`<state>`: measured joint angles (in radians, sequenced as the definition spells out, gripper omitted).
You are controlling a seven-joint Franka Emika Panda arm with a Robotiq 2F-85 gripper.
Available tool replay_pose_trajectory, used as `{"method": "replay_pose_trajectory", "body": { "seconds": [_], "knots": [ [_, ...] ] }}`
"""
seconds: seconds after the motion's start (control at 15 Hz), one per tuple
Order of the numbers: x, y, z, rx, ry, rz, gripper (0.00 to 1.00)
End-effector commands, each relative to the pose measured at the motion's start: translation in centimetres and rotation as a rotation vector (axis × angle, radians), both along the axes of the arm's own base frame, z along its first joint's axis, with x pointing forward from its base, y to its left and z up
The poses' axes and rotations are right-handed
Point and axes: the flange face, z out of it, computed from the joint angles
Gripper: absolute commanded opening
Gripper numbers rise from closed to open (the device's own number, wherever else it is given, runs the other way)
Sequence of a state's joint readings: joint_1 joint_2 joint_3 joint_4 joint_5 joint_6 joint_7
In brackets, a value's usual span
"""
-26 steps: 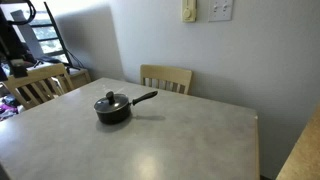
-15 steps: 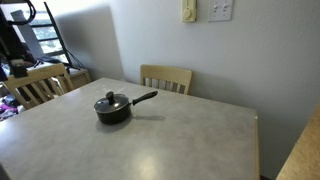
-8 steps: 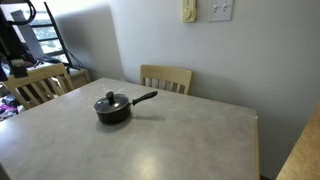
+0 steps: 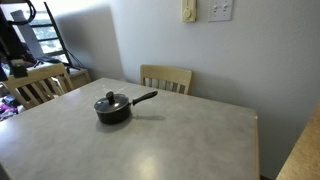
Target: Remove the glass lid from the black pot
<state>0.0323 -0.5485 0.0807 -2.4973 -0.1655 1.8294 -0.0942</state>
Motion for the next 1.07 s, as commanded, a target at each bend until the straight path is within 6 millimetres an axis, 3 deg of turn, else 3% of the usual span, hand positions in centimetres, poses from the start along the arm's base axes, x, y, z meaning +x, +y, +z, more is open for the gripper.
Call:
{"method": "replay_pose_trajectory", "body": {
  "seconds": [0.0,0.47,1.0],
  "knots": [
    [0.0,0.0,0.0,0.000,0.001,0.000,1.00],
    [0.4,0.8,-0.2,-0.027,-0.012,0.072,1.00],
    [4.4,2.5,-0.9,-0.054,-0.153,0.360,1.00]
  ]
}}
